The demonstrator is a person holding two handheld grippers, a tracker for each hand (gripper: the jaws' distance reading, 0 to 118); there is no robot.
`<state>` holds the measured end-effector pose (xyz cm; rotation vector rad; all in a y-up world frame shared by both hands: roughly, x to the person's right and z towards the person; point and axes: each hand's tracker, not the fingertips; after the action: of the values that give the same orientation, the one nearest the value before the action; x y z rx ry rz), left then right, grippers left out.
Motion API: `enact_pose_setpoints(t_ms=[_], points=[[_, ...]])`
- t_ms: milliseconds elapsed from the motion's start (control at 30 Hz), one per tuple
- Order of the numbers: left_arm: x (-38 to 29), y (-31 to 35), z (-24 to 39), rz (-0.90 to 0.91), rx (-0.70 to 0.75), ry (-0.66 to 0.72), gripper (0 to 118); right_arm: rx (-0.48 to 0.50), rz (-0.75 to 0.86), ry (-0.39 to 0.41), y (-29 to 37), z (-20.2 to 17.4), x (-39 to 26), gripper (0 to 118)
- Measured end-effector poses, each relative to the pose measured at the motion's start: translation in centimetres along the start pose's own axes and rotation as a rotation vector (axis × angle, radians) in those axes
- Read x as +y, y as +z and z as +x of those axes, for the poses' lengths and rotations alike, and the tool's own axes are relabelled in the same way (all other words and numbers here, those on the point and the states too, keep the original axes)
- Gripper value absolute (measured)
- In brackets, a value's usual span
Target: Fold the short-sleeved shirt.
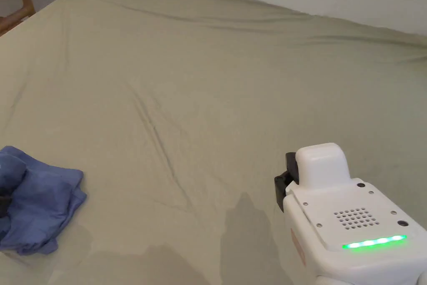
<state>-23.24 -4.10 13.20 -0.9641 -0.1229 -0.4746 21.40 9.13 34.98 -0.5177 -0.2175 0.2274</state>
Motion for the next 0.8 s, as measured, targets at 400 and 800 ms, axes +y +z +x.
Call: enact_pose_setpoints(t_ms=[400,800], points=[[1.3,-6.9,-8.7,-0.138,0.224,0.079,31,-0.003,-0.086,0.025,-2.3,-0.5,-0.9,2],[8.5,10.5,-6.5,0.45,0.199,0.302,117,-0.038,0.015,0.009,0.3,4.0,1.6,2]])
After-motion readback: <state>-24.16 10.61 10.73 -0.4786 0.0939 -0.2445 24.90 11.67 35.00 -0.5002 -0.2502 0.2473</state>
